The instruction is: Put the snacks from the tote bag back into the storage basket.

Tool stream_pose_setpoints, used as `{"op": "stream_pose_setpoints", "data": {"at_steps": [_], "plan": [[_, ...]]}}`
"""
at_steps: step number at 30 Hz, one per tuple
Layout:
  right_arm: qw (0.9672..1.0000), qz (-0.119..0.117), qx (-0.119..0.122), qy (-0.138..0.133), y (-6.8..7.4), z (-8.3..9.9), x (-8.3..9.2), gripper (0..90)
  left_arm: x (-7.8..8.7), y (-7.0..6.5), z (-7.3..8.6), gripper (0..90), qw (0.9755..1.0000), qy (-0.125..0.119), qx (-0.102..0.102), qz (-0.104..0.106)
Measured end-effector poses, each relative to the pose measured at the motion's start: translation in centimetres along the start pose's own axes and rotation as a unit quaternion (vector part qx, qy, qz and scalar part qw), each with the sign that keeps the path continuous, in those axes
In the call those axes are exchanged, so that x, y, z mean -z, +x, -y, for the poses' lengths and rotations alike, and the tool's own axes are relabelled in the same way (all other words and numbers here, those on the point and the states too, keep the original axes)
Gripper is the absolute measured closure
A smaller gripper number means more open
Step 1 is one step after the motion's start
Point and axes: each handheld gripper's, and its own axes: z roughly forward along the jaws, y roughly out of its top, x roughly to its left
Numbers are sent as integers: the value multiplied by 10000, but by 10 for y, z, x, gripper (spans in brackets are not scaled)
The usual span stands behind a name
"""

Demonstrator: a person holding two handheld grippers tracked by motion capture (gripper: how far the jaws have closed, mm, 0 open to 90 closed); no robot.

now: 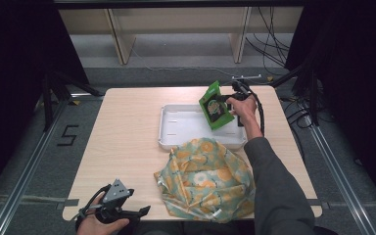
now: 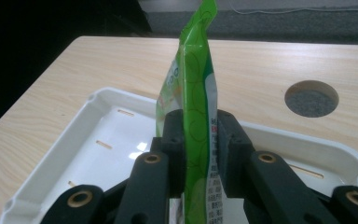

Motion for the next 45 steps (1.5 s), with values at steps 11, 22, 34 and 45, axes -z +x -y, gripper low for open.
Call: {"op": "stream_pose_setpoints", "data": {"at_steps": [11, 22, 34, 45], "plan": [[9999, 43, -132, 1, -9, 3, -14, 761, -1, -2, 0, 208, 10000, 2, -4, 70], [9993, 126, -337, -24, -9, 7, -27, 757, 0, 0, -1, 208, 9997, 81, -198, 104], [9980, 327, -513, 148, -9, 11, -31, 707, -1, -1, -1, 208, 9998, 43, -161, 67], [9967, 639, -415, 271, -15, 16, -31, 672, -1, -1, 0, 208, 9999, 44, -157, 41]]}}
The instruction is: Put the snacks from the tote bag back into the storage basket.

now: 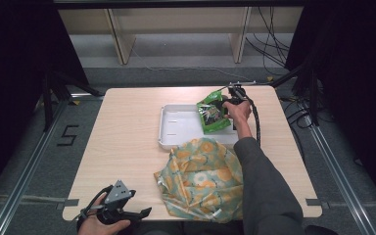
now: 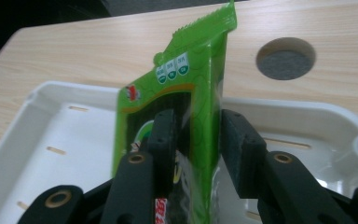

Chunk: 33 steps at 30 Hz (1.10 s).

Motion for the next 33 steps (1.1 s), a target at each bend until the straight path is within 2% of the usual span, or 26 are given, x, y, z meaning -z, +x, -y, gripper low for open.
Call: {"op": "stream_pose_setpoints", "data": {"at_steps": [2, 3, 4, 6, 7, 8, 9, 10, 12, 13, 14, 15, 16, 17, 18, 19, 20, 21, 22, 23, 25, 27, 28, 29, 30, 33], "plan": [[10000, 43, -32, 32, -2, 1, 0, 675, 0, -1, 0, 209, 10000, -24, 25, 21], [9999, 23, -152, 17, -1, 2, 0, 675, 1, 0, 0, 209, 10000, 44, -48, 56], [10000, -31, 28, -27, -6, 3, -1, 667, 1, 0, 0, 209, 10000, 54, -51, 56], [9999, -8, 114, -74, -7, 3, -2, 667, 0, 0, 0, 209, 10000, -4, 18, 10], [10000, 16, -24, -93, -4, 3, -2, 667, 1, 0, 0, 210, 10000, 30, -19, 52], [9996, -65, -275, 47, 0, 3, 2, 667, 0, 0, 0, 209, 10000, 27, -23, 51], [9996, -65, -275, 47, 0, 3, 2, 667, 0, 0, 0, 209, 10000, 1, 7, 48], [9997, -77, -216, -16, -1, 2, 2, 667, 1, 1, 0, 210, 9999, 68, -77, 63], [9997, -137, -195, 40, 0, 0, 6, 667, 1, 0, 0, 210, 10000, 53, -45, 62], [9999, -74, 61, -67, -3, -1, 6, 667, 1, 0, 0, 209, 10000, 56, -51, 62], [9999, -97, -53, -96, -2, -1, 7, 667, 1, 0, 0, 210, 10000, 45, -51, 50], [9998, -163, 64, -126, -3, -2, 8, 664, 1, 0, 0, 210, 10000, 55, -58, 57], [9996, -93, 215, -187, -5, -3, 9, 664, 1, 0, 0, 210, 10000, 60, -58, 53], [9997, -82, 165, -129, -5, -3, 12, 664, 0, 0, 0, 210, 10000, 55, -48, 49], [9993, -179, 184, -276, -6, -3, 11, 664, 0, 0, 0, 210, 10000, 54, -43, 50], [9993, -209, 227, -202, -7, -4, 14, 663, 0, 1, 0, 210, 10000, 57, -47, 49], [9993, -100, 317, -168, -8, -4, 16, 662, 0, 1, 0, 210, 10000, 52, -46, 45], [9996, -109, 216, -141, -7, -5, 19, 658, 0, 1, 0, 210, 10000, 42, -44, 41], [9994, -208, 231, -180, -8, -5, 19, 652, 0, 1, 0, 210, 10000, 39, -35, 41], [9995, -130, 232, -150, -7, -5, 22, 642, 0, 1, 0, 210, 10000, 36, -29, 39], [9998, -181, 84, -56, -4, -5, 28, 627, -2, 0, 0, 210, 9999, -13, 141, 28], [9993, -218, 277, -122, -4, -6, 33, 600, 0, 2, 0, 210, 10000, 29, 0, 16], [9993, -218, 277, -122, -4, -6, 33, 600, 0, 2, 0, 210, 10000, 46, -11, 17], [9996, -264, -7, -32, 1, -6, 36, 589, 0, 2, 0, 210, 10000, 40, -4, 14], [9986, -263, 442, -139, -3, -7, 38, 577, 0, 2, 0, 210, 10000, 41, 22, 9], [9985, -282, 445, -129, -2, -7, 43, 569, -1, 2, 0, 210, 10000, -21, 95, 12]]}}
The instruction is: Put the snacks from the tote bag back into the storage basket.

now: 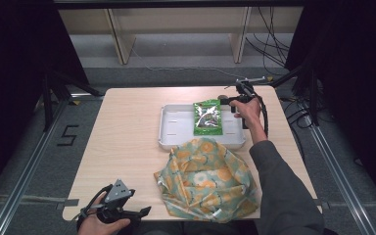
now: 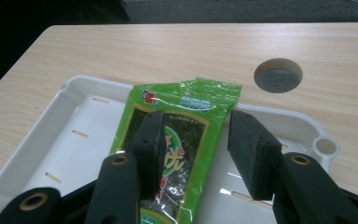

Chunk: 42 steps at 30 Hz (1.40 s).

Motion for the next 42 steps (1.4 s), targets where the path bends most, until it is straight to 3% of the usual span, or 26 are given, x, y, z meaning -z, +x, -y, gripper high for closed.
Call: {"op": "stream_pose_setpoints", "data": {"at_steps": [3, 4, 5, 6, 7, 8, 12, 13, 14, 15, 18, 21, 23, 24, 25, 27, 31, 32, 34, 35, 36, 39, 40, 41, 42], "plan": [[10000, -54, 42, -34, 3, 0, 5, 552, -1, 1, 0, 210, 10000, -16, 86, -45], [10000, -60, -44, -8, 6, 0, 8, 545, -1, 1, 0, 210, 10000, -17, 83, -45], [9999, -51, 97, -57, 5, 0, 9, 535, 0, 1, 0, 210, 10000, -17, 77, -59], [10000, -65, 40, -35, 6, 0, 11, 523, 0, 1, 0, 210, 9999, -20, 80, -60], [9998, -108, -175, 13, 11, 1, 12, 506, 0, 1, 0, 210, 9999, -28, 93, -62], [9999, -70, 96, -6, 8, 0, 13, 492, 0, 1, 0, 210, 9999, -31, 106, -55], [9996, -121, 257, -42, 11, 3, 18, 448, 0, 1, 0, 210, 9999, -22, 100, -29], [9996, -121, 257, -42, 11, 3, 18, 448, 0, 1, 0, 210, 9999, -28, 97, -27], [9997, -185, -56, 113, 17, 4, 20, 444, 0, 1, 0, 210, 10000, -38, 71, -36], [9995, -161, 264, 19, 14, 4, 20, 443, 0, 2, 0, 210, 10000, -13, -11, -67], [9993, -264, 273, -12, 18, 6, 24, 430, 0, 2, 0, 210, 10000, -37, 41, -54], [9986, -290, 446, -61, 20, 8, 28, 420, 0, 2, 0, 210, 9999, -32, 60, -74], [9986, -273, 438, -93, 22, 8, 30, 420, 0, 2, 0, 210, 9999, -33, 80, -74], [9991, -340, 266, -23, 25, 9, 32, 417, 0, 1, 0, 210, 9999, -34, 81, -73], [9982, -309, 506, -12, 23, 8, 34, 412, 0, 1, 0, 210, 9999, -34, 81, -72], [9987, -337, 381, -37, 27, 9, 38, 408, 0, 2, 0, 210, 10000, -25, 49, -72], [9971, -403, 635, -144, 27, 10, 47, 404, 0, 2, 0, 210, 9999, -33, 82, -69], [9976, -441, 525, -138, 29, 11, 50, 403, 0, 1, 0, 210, 9999, -68, 120, -28], [9967, -464, 652, -165, 29, 12, 54, 401, 0, 2, 0, 210, 10000, -27, 14, -16], [9974, -488, 508, -145, 32, 14, 57, 400, 1, 2, -1, 210, 10000, -10, -28, -13], [9960, -503, 711, -193, 30, 14, 61, 400, 1, 2, -1, 210, 10000, -18, -8, -18], [9960, -548, 683, -192, 32, 16, 65, 400, 0, 1, 0, 210, 9999, -40, 94, -67], [9951, -556, 784, -213, 32, 17, 66, 400, 0, 1, 0, 210, 9999, -42, 92, -65], [9962, -581, 634, -159, 35, 19, 69, 397, 0, 1, 0, 210, 9999, -43, 83, -64], [9956, -603, 688, -181, 36, 20, 69, 398, 0, 1, 0, 210, 9999, -43, 84, -57]]}}
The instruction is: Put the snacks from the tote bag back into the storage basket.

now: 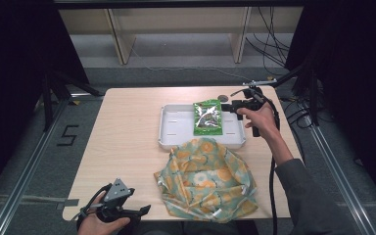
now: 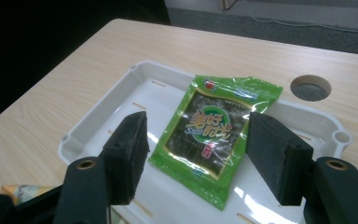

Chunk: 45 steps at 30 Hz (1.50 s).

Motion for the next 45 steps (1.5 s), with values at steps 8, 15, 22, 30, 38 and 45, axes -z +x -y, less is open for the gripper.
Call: {"op": "stream_pose_setpoints", "data": {"at_steps": [8, 15, 22, 30, 38, 45], "plan": [[9994, -158, 290, -64, 9, 7, 12, 395, 0, 0, 0, 210, 10000, -2, 45, 23], [9984, -337, 446, -93, 21, 12, 22, 385, 0, 0, 0, 210, 10000, -9, 46, 19], [9982, -388, 452, -122, 30, 19, 29, 383, 1, 2, 0, 210, 9999, 48, -97, 8], [9973, -415, 586, -124, 35, 27, 40, 369, 2, 2, 0, 210, 9999, 45, -102, 0], [9969, -451, 620, -189, 36, 41, 47, 356, 1, 2, 0, 210, 9999, 44, -100, -1], [9966, -509, 632, -132, 36, 52, 53, 355, 2, 3, 0, 210, 9999, 51, -114, -3]]}}
